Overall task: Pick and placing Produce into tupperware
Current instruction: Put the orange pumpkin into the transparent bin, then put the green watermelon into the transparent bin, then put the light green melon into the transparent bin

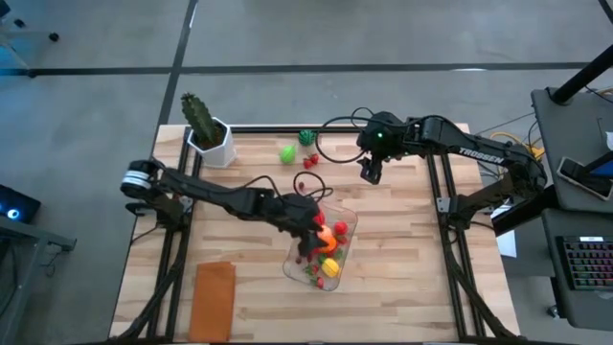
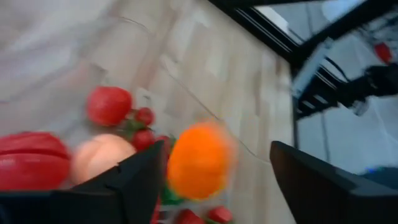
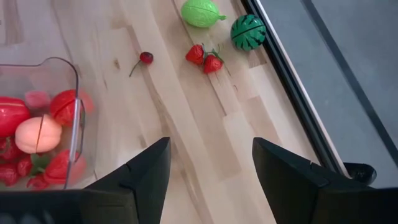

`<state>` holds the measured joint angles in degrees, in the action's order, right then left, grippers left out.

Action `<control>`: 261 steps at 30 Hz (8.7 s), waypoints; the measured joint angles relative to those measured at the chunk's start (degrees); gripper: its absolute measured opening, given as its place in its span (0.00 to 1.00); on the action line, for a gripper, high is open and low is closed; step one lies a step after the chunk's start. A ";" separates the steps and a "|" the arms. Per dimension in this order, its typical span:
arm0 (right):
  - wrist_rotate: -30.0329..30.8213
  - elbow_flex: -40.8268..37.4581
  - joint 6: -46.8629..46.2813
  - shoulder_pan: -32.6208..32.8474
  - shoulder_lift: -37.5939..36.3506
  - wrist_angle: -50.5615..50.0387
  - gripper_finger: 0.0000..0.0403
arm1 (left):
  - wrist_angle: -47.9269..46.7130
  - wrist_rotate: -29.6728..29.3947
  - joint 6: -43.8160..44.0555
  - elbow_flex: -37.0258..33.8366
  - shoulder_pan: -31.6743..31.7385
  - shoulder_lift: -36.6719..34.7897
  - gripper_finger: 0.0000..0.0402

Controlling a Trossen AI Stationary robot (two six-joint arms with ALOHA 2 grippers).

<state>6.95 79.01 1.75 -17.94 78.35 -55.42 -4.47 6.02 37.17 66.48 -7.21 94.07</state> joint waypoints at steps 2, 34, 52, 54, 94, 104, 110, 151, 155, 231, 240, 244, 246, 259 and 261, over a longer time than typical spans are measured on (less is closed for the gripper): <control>0.00 0.01 -0.14 0.04 0.00 -0.28 0.54 | -1.82 -1.61 0.20 -0.02 0.06 -0.91 0.73; -9.04 37.23 -15.56 -13.67 46.13 8.89 0.63 | -53.42 -33.84 13.46 -0.28 0.36 -25.93 0.75; -9.71 55.02 -29.23 -14.97 63.68 -1.87 0.82 | -60.47 -36.76 13.49 -0.52 0.49 -26.68 0.75; -9.14 55.02 -30.54 -15.26 64.18 -1.91 0.81 | -60.96 -36.76 13.49 -0.52 0.49 -26.77 0.75; -9.38 47.35 -32.81 -16.12 64.52 7.69 0.81 | -60.68 -38.07 13.44 -0.57 0.49 -26.78 0.75; -9.37 47.29 -32.77 -16.49 64.52 7.70 0.81 | -60.71 -38.07 13.44 -0.57 0.49 -26.78 0.75; -9.84 47.29 -32.59 -16.72 64.52 7.66 0.81 | -60.71 -38.05 13.44 -0.57 0.49 -26.78 0.75; -13.37 47.29 -28.51 -16.95 63.37 2.11 0.68 | -60.46 -38.27 13.33 -0.57 0.49 -26.76 0.75; -13.39 47.29 -28.24 -16.95 61.48 2.00 0.73 | -59.92 -38.35 13.42 -0.57 0.49 -26.75 0.75; 1.18 21.33 -23.36 4.62 6.29 -1.99 0.90 | -31.96 -20.87 -0.27 -2.68 27.93 -10.44 0.75; 1.15 20.82 -25.12 1.98 4.61 -3.54 0.90 | -24.59 -8.09 -10.30 -0.39 39.19 2.11 0.75; 1.17 20.82 -25.33 1.42 4.97 -4.38 0.90 | -24.51 -7.79 -15.36 2.75 40.29 6.34 0.75; 1.23 20.74 -25.46 1.33 5.42 -4.38 0.90 | -25.27 -7.74 -17.23 4.46 40.62 8.00 0.75; 1.21 20.56 -25.44 0.01 6.71 -4.63 0.90 | -25.70 -6.18 -21.31 10.03 42.24 14.95 0.75; 1.21 20.56 -25.33 -0.01 6.75 -5.01 0.90 | -25.81 -6.06 -21.51 10.01 42.22 15.26 0.75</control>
<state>8.16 99.57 -23.58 -17.96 85.10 -60.43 -30.27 -0.04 15.66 76.49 35.00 109.33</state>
